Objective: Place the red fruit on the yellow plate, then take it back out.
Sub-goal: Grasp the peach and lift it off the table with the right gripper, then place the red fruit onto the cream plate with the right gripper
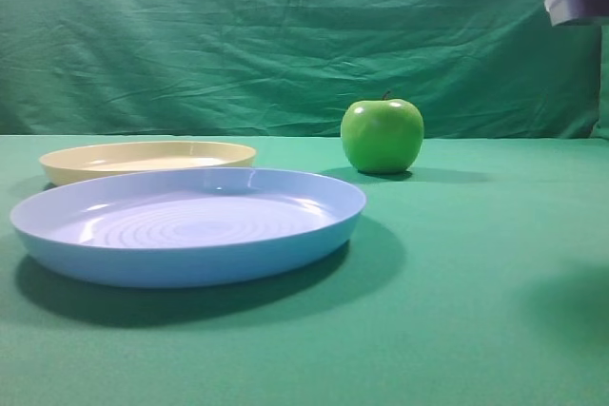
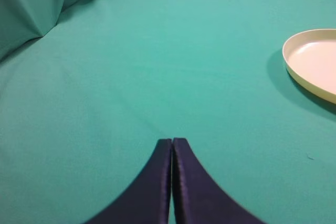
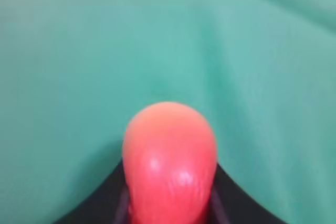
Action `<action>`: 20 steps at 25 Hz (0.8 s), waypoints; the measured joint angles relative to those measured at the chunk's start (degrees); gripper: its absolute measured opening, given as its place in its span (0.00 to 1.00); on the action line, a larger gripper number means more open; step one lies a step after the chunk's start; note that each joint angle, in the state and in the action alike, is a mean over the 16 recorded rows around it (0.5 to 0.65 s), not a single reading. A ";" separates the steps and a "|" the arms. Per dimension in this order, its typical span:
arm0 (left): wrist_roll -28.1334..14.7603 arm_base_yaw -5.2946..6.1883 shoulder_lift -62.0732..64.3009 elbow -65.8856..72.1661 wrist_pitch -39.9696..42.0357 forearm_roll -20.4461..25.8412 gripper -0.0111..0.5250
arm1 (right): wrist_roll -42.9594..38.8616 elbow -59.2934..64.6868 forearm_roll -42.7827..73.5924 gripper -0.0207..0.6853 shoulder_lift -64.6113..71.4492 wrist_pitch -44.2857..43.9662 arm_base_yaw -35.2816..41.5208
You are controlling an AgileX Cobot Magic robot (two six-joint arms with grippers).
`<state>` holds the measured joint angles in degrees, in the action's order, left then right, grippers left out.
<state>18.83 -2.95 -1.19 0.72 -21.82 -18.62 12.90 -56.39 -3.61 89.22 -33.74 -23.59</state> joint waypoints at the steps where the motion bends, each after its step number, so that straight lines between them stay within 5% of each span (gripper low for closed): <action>1: 0.00 0.00 0.00 0.00 0.00 0.00 0.02 | 0.43 -2.49 -0.75 0.32 0.40 -0.15 -0.77; 20: 0.00 0.00 0.00 0.00 0.00 0.00 0.02 | 7.89 -45.99 -6.02 0.31 30.54 1.11 -17.48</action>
<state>18.83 -2.95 -1.19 0.72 -21.82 -18.62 20.80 -102.38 -9.64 119.76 -32.63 -41.07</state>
